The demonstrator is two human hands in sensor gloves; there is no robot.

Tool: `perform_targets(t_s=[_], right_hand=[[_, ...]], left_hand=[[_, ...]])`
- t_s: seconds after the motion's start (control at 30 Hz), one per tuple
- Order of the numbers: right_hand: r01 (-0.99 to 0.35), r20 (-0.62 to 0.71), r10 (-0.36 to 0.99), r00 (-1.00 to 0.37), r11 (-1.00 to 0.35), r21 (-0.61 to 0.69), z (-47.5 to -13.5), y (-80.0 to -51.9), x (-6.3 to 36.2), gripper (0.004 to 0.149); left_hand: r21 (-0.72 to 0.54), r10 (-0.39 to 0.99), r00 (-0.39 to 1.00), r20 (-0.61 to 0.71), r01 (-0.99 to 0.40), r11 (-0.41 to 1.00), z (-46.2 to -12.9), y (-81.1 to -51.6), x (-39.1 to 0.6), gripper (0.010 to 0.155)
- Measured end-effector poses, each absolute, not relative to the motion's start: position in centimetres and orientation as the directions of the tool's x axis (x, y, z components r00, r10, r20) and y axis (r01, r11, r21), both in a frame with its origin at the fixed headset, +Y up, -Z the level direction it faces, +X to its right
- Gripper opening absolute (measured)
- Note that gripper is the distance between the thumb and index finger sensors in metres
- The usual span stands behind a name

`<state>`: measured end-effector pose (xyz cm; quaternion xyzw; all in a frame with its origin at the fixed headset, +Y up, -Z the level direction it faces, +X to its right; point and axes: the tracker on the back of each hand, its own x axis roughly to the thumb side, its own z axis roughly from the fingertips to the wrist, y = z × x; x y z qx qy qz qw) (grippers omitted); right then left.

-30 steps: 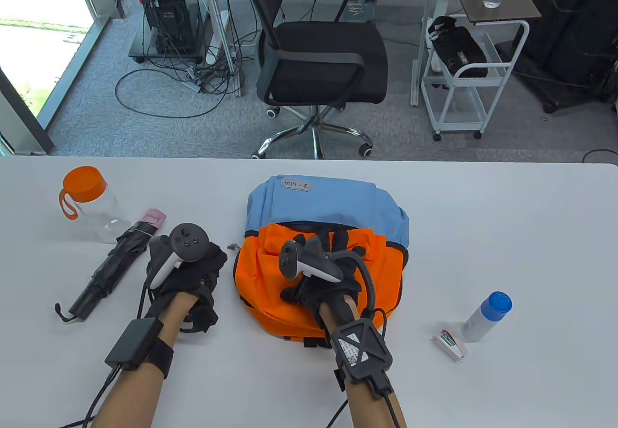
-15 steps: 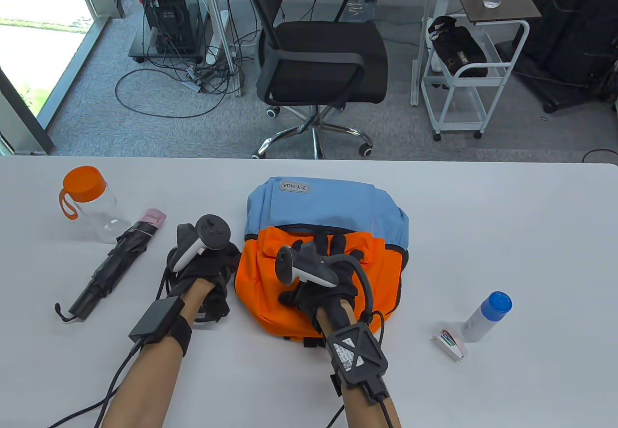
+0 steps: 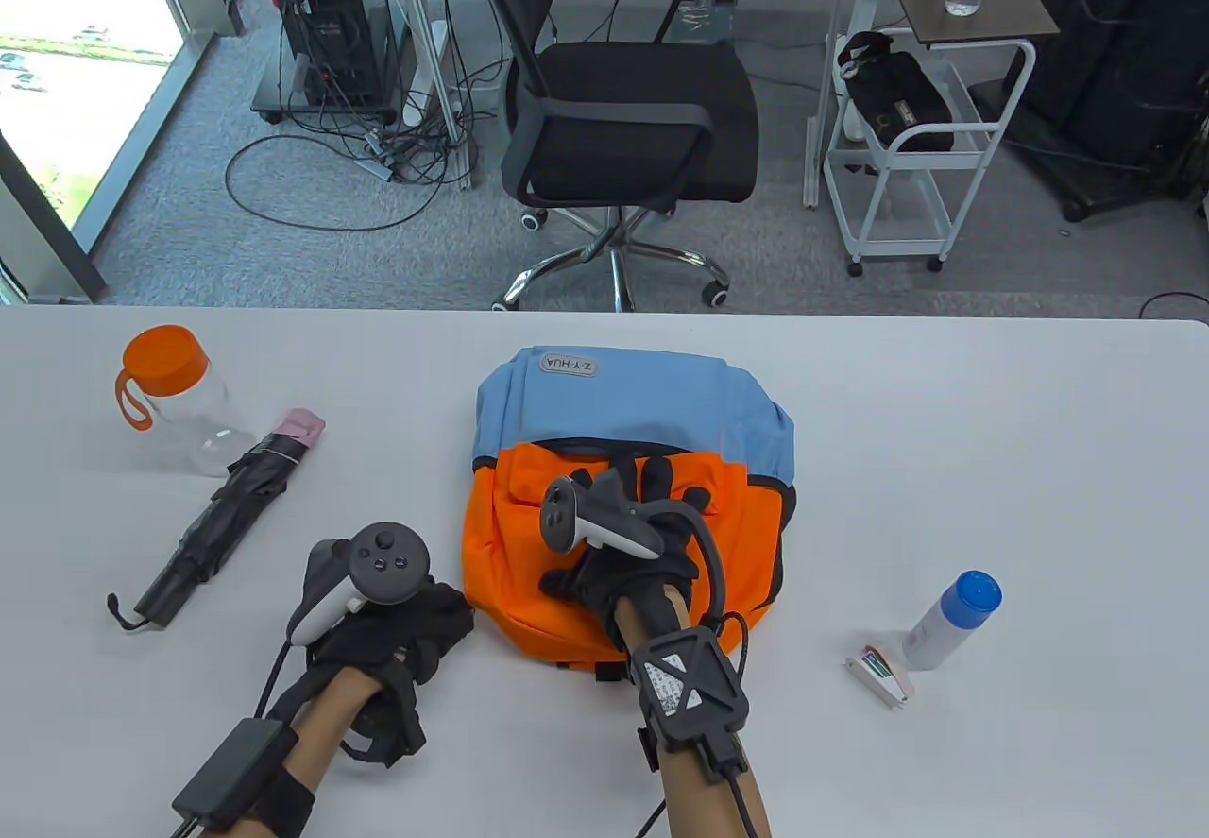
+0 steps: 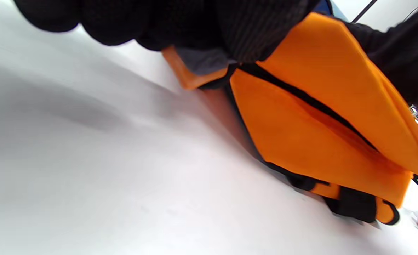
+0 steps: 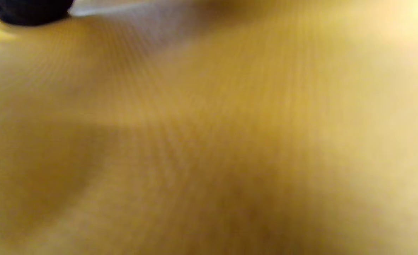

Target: Pack school bag

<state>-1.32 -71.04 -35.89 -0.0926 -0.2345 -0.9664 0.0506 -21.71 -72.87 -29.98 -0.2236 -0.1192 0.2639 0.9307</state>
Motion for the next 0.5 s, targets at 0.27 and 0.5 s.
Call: perform_targets(t_s=[0.27,0.5], right_hand=[[0.182,0.218,-0.100,-0.971,-0.899,0.399,-36.1,-71.1,-1.8,0.100],[0.115,0.213,-0.025,-0.977,-0.899,0.423,-36.0,-69.6,-0.5,0.094]], left_hand=[[-0.572,0.660,0.724,0.199,-0.461,0.679,-25.6,-72.4,-14.3,0.044],[-0.459,0.530,0.785,0.319,-0.361,0.812,-25.5,-70.1,-16.6,0.045]])
